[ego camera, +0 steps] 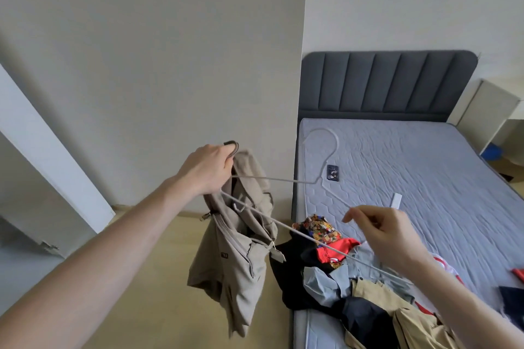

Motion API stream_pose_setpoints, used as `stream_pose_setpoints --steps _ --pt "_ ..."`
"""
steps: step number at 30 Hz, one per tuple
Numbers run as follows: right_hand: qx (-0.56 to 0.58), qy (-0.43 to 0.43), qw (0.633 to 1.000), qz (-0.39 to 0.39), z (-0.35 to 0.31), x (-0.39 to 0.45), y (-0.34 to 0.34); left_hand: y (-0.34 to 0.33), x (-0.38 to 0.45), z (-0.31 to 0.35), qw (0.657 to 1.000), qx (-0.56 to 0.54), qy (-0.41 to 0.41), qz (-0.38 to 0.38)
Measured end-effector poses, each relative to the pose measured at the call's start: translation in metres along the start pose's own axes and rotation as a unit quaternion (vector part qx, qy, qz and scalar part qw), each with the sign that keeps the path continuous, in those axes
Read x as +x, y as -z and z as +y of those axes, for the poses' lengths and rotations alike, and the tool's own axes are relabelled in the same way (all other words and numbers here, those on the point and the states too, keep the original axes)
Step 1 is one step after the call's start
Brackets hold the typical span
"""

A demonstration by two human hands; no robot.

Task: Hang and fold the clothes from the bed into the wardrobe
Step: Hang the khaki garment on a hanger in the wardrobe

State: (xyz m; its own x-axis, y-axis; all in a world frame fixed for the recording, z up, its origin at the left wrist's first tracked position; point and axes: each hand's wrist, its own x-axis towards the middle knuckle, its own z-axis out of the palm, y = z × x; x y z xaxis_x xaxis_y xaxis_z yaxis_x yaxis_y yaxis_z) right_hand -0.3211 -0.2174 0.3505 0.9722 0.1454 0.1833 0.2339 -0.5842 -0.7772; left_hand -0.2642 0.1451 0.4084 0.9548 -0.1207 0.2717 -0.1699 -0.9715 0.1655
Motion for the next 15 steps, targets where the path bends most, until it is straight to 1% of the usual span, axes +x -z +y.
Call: stream_pose_setpoints --steps 3,5,10,13,15 --pt "0.013 -0.013 1.000 0.015 0.002 -0.001 0.010 0.005 -0.002 0.002 0.999 0.046 -0.008 0.008" --pt "0.002 0.002 1.000 -0.015 0.002 -0.002 0.004 0.002 -0.004 0.014 0.999 0.034 -0.030 0.012" --pt "0.017 -0.002 0.996 -0.090 0.005 -0.003 -0.036 -0.003 0.002 0.050 0.996 -0.039 -0.074 0.028" --pt "0.089 -0.032 0.990 -0.103 0.005 -0.003 -0.049 0.002 0.004 0.063 0.988 -0.103 -0.110 0.029" --pt "0.142 -0.045 0.984 -0.097 0.003 -0.001 -0.053 0.006 0.003 0.067 0.980 -0.162 -0.117 0.005"
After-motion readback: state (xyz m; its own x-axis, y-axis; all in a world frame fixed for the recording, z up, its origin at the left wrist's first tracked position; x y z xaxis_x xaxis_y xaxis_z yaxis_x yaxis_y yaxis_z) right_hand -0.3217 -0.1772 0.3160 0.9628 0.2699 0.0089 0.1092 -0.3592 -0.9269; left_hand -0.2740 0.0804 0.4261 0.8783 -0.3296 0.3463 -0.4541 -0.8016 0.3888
